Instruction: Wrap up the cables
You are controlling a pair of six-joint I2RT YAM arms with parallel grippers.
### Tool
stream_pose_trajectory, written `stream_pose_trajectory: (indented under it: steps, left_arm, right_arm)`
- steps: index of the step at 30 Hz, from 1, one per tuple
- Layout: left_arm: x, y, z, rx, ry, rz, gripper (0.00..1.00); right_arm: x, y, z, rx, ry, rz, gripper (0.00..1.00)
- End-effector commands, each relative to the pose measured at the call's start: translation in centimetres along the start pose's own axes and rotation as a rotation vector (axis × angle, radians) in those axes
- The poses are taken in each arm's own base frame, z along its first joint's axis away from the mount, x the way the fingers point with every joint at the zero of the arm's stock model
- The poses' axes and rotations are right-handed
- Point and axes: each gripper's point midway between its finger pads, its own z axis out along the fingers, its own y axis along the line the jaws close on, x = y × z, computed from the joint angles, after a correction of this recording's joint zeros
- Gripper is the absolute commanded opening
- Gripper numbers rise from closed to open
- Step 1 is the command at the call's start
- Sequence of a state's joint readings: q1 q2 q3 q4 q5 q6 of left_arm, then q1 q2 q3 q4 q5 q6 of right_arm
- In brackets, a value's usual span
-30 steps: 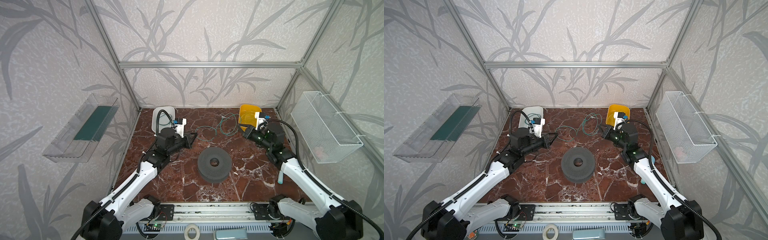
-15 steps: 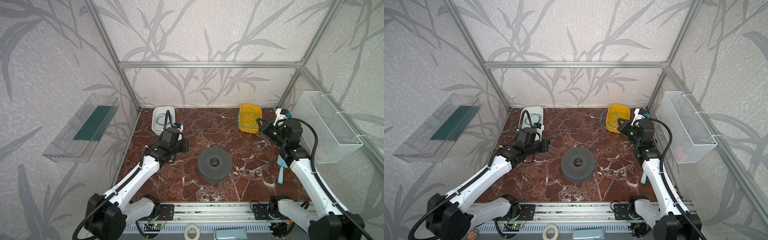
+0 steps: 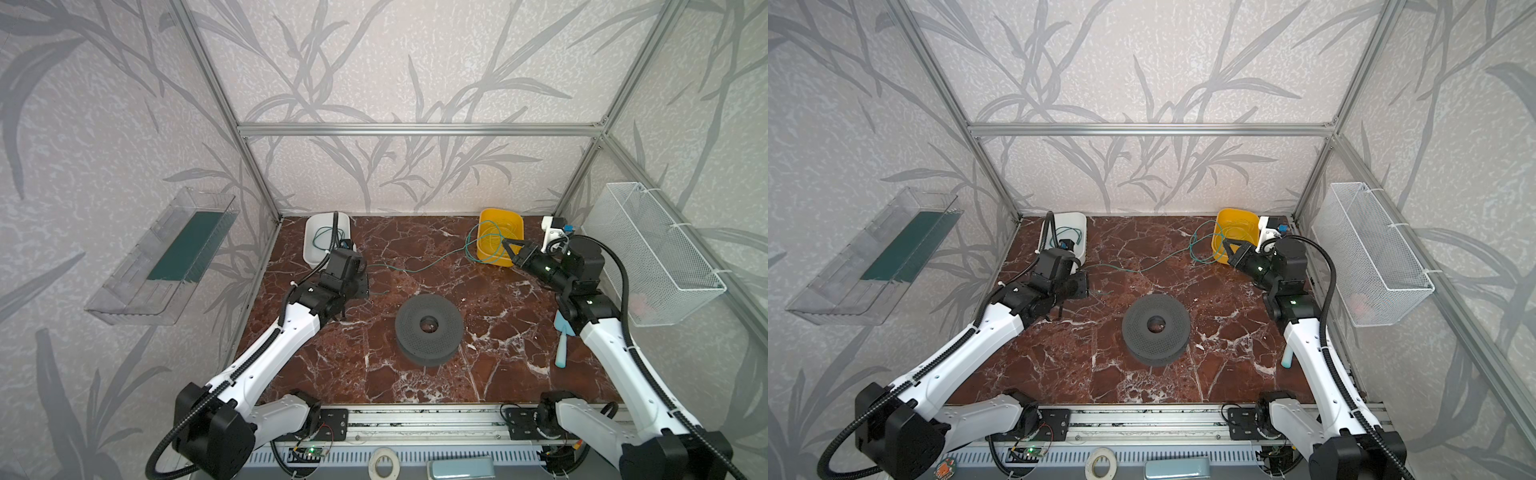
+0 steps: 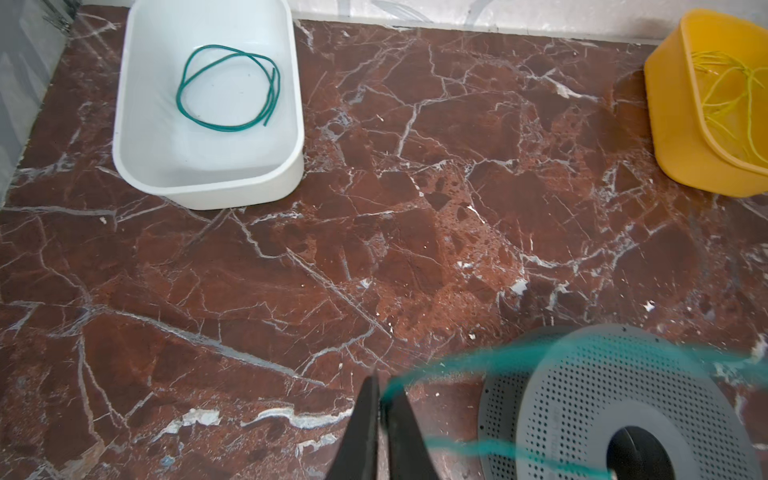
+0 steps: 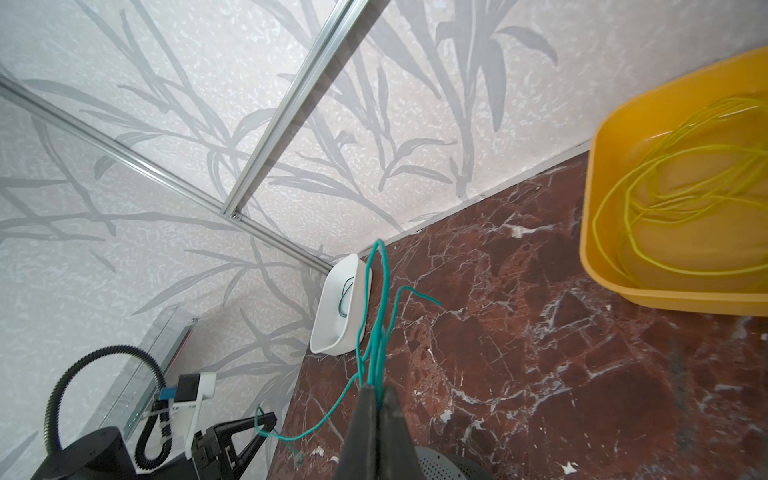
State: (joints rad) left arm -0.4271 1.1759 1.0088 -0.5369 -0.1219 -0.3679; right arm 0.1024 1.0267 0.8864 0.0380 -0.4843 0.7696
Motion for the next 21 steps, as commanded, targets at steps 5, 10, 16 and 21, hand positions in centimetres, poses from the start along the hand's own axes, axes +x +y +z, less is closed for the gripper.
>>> stream_pose_trajectory:
  steps: [5, 10, 16, 21]
  left_arm:
    - [-4.6, -2.5, -5.6, 0.14, -0.066, 0.091, 0.44]
    - [-6.8, -2.7, -8.7, 0.146, -0.112, 0.129, 0.65]
    - [-7.7, -2.1, -10.2, 0.11, -0.133, 0.211, 0.76]
    - [-6.2, -3.6, -10.1, 0.202, -0.079, 0.301, 0.85]
  right_arm:
    - [-0.9, 6.7, -0.6, -0.21, -0.005, -0.042, 0.0]
    - [-2.1, 8.8, -1.2, -0.262, -0.025, -0.051, 0.0]
    - [-4.0, 9.8, -1.8, -0.235, -0.075, -0.108, 0.0]
    - [-7.0, 10.2, -1.8, -0.23, -0.151, -0.075, 0.0]
